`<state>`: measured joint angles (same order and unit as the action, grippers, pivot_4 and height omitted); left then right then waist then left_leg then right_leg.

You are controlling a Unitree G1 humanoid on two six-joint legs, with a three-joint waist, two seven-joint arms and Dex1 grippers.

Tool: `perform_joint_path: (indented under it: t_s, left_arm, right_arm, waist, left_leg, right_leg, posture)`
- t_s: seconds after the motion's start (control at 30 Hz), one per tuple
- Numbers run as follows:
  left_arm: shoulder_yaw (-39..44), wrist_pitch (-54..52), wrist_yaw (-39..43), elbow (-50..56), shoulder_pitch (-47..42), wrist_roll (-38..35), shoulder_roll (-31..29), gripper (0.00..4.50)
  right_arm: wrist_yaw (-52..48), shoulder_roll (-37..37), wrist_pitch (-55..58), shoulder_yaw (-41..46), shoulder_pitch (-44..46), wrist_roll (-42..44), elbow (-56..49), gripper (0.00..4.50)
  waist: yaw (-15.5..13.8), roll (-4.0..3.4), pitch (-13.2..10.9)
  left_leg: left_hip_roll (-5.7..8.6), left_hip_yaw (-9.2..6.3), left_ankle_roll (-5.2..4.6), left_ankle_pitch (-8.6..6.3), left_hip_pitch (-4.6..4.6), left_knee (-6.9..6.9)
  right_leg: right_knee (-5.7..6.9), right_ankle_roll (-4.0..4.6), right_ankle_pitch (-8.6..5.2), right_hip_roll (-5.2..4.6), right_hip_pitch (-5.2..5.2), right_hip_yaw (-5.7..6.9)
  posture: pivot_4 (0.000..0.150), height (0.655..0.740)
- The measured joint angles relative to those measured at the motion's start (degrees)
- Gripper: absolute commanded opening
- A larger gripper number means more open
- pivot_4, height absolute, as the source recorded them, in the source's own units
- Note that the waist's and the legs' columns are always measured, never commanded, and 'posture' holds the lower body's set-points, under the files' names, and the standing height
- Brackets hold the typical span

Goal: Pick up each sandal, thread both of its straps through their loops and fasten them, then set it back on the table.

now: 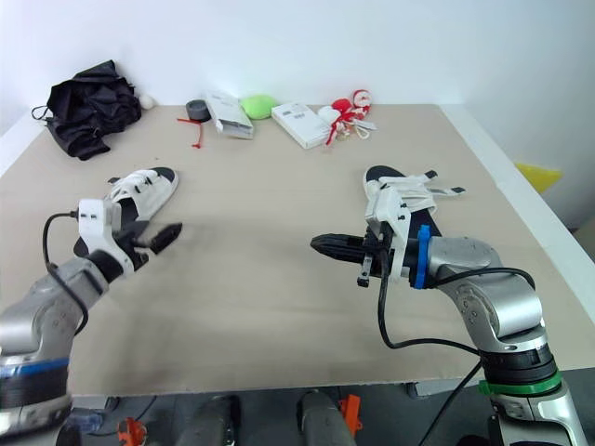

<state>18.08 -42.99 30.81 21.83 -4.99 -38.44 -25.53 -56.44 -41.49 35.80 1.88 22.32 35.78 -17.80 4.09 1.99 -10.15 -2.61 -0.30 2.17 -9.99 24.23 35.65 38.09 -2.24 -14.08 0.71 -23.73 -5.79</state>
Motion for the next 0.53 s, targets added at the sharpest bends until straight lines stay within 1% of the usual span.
perform_joint_path:
  t_s: [0.03, 0.1, 0.17, 0.2, 0.23, 0.27, 0.3, 0.33, 0.37, 0.53]
  left_arm:
    - [0.0, 0.0, 0.2, 0.2, 0.2, -0.5, -0.1, 4.43]
    - [0.3, -0.8, 2.9, 3.9, 4.4, -3.3, -2.4, 4.43]
    - [0.7, -2.2, 6.2, 6.1, 9.3, -5.4, -5.5, 4.43]
    - [1.0, -2.5, 9.0, 7.2, 13.7, -6.0, -8.4, 4.43]
    - [1.0, -2.6, 10.2, 7.3, 15.5, -6.1, -9.6, 4.43]
    - [1.1, -2.6, 10.3, 7.3, 15.6, -6.1, -9.7, 4.43]
    - [1.3, -2.0, 11.8, 7.8, 18.4, -6.0, -10.8, 4.43]
    - [2.1, -0.9, 12.9, 7.9, 21.3, -5.6, -11.2, 4.43]
    - [2.4, -0.3, 13.2, 7.8, 22.2, -5.4, -11.1, 4.43]
    - [5.6, 2.1, 12.3, 5.5, 23.7, -4.8, -10.2, 4.43]
  right_arm:
    - [0.0, 0.0, 0.1, 0.0, -0.2, 0.0, 0.0, 0.0]
    - [0.5, -0.6, 0.5, 0.8, -3.5, 0.1, -1.2, 0.0]
    - [1.4, -1.3, 1.6, 2.4, -8.2, 0.4, -2.5, 0.0]
    - [2.5, -1.7, 2.3, 4.2, -13.1, 0.8, -5.3, 0.0]
    - [3.0, -2.0, 2.6, 4.8, -14.9, 1.0, -6.4, 0.0]
    - [3.0, -2.0, 2.6, 4.9, -15.1, 1.0, -6.5, 0.0]
    - [4.0, -2.0, 2.9, 5.9, -17.5, 1.1, -7.9, 0.0]
    - [4.9, -2.0, 3.2, 6.8, -20.0, 1.2, -8.9, 0.0]
    - [5.3, -2.0, 3.4, 7.2, -21.0, 1.3, -9.0, 0.0]
    - [7.5, -1.6, 4.0, 9.3, -23.9, 1.7, -9.0, 0.0]
  waist:
    - [0.0, 0.0, 0.0]
    - [0.0, 0.05, 0.0]
    - [0.0, 0.04, 0.0]
    - [-0.1, 0.03, 0.0]
    - [-0.1, 0.04, 0.0]
    - [-0.1, 0.01, 0.0]
    - [-0.1, 0.02, 0.0]
    - [-0.1, 0.03, 0.0]
    - [-0.1, 0.03, 0.0]
    - [0.0, 0.04, 0.0]
  left_leg:
    - [0.0, 0.0, 0.0, 0.0, 0.0, 0.01]
    - [0.0, 0.01, 0.03, -0.03, 0.01, -0.02]
    - [-0.01, 0.06, 0.1, -0.14, 0.02, -0.03]
    - [-0.03, 0.04, 0.11, -0.16, 0.11, -0.03]
    - [-0.05, 0.05, 0.11, -0.2, 0.08, -0.03]
    - [-0.05, 0.07, 0.11, -0.21, 0.09, -0.03]
    - [-0.06, 0.07, 0.11, -0.21, 0.08, -0.03]
    - [-0.08, 0.08, 0.11, -0.21, 0.07, -0.04]
    - [-0.08, 0.1, 0.11, -0.21, 0.07, -0.03]
    - [-0.11, 0.21, 0.0, -0.13, 0.04, 0.23]
  right_leg:
    - [0.01, 0.0, 0.0, 0.0, 0.0, 0.01]
    - [0.01, 0.02, -0.08, -0.01, 0.01, 0.0]
    - [0.0, 0.03, -0.21, -0.05, -0.04, -0.05]
    - [0.02, 0.06, -0.23, -0.03, -0.14, -0.02]
    - [0.02, 0.09, -0.25, -0.02, -0.13, -0.02]
    - [0.04, 0.13, -0.28, -0.03, -0.16, -0.02]
    - [0.04, 0.18, -0.31, -0.02, -0.16, -0.01]
    - [0.04, 0.41, -0.44, -0.02, -0.16, -0.02]
    - [0.04, 0.46, -0.46, -0.03, -0.17, -0.03]
    - [0.04, 0.61, -0.37, -0.06, -0.16, -0.07]
  posture:
    - [0.15, 0.74]
    - [0.15, 0.74]
    - [0.15, 0.74]
    - [0.15, 0.74]
    - [0.15, 0.74]
    - [0.15, 0.74]
    - [0.15, 0.74]
    - [0.15, 0.74]
    - [0.15, 0.74]
    - [0.15, 0.74]
